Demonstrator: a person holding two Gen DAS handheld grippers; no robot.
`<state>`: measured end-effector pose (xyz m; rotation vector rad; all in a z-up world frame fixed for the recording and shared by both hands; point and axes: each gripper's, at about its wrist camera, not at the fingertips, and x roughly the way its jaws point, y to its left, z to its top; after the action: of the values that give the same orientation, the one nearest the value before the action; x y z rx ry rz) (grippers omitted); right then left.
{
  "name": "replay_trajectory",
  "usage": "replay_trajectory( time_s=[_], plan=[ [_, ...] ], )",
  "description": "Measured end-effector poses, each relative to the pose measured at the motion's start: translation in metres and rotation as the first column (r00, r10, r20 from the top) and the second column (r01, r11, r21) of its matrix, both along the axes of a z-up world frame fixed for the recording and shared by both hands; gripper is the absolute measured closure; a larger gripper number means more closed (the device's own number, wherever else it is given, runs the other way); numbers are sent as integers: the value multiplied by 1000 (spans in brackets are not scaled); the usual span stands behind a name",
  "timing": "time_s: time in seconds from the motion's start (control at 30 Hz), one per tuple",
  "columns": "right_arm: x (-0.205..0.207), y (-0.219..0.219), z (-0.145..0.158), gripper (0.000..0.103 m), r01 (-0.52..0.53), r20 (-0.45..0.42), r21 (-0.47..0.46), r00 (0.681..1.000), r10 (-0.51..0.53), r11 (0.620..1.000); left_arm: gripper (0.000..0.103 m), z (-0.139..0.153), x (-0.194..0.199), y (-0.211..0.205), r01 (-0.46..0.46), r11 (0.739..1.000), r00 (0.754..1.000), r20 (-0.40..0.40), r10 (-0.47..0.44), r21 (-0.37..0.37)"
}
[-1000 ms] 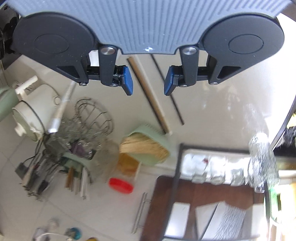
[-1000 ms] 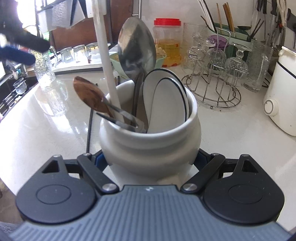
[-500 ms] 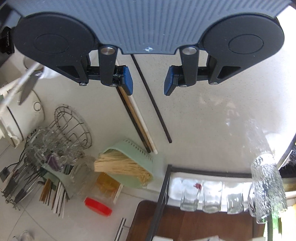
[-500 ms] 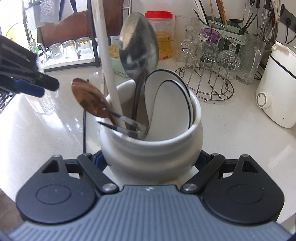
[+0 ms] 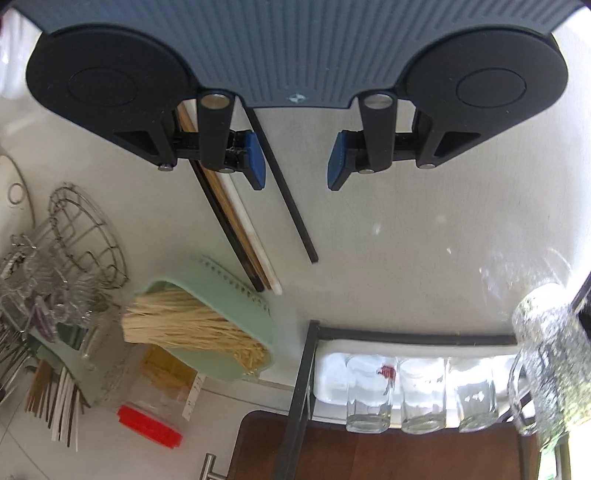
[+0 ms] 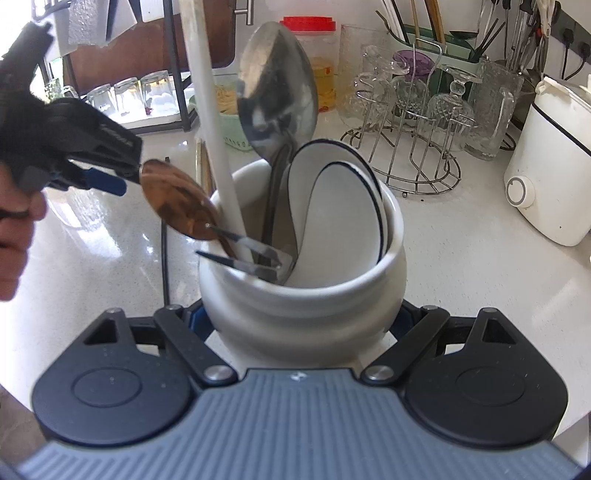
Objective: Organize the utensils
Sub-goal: 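Move the left tool to the black chopstick on the counter and grasp it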
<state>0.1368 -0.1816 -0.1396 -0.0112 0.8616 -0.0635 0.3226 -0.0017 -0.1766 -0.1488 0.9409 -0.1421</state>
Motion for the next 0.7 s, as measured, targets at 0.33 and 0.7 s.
replay_trajectory(
  time_s=[0.33,0.7],
  plan=[
    [-4,3,-2,12,64,25,3,998,-65,998,62,-14,23,-10,25,998,1000,3,-25,54],
    [-4,6,-1,12,87,19,-3,996,-87,996,77,-18,36,-26,90,984,995,18,-94,155]
  ],
)
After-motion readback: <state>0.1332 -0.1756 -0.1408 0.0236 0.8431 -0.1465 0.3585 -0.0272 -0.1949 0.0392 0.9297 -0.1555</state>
